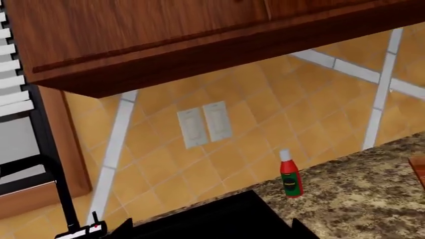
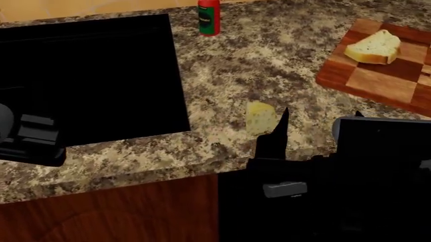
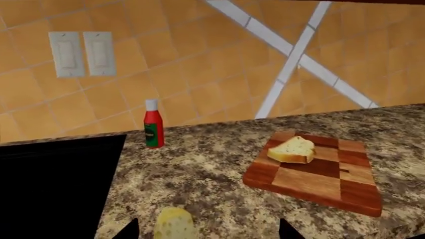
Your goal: Pick up the wedge of cheese and place it on the slice of bread to prepare a simple cheese on bread dish.
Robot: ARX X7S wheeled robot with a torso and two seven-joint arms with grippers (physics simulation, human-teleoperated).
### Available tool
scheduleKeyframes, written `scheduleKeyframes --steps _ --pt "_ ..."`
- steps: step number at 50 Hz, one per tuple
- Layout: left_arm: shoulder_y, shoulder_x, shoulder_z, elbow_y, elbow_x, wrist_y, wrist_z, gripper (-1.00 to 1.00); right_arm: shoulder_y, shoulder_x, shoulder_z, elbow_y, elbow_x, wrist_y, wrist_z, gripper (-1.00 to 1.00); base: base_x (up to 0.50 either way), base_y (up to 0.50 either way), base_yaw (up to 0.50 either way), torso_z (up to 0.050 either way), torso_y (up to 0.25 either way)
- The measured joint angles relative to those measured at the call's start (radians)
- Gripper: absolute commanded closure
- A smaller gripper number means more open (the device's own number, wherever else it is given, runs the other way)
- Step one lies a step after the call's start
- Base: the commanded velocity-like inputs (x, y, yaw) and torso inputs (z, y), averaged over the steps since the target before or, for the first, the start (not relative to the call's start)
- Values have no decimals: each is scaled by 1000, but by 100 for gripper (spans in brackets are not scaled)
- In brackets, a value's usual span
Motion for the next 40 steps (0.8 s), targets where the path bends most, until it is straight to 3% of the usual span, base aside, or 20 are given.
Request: scheduleKeyframes --steps 40 --pt "-4 -9 11 -4 -11 12 -9 -100 -7 -10 21 35 52 -13 35 -100 -117 43 -496 0 0"
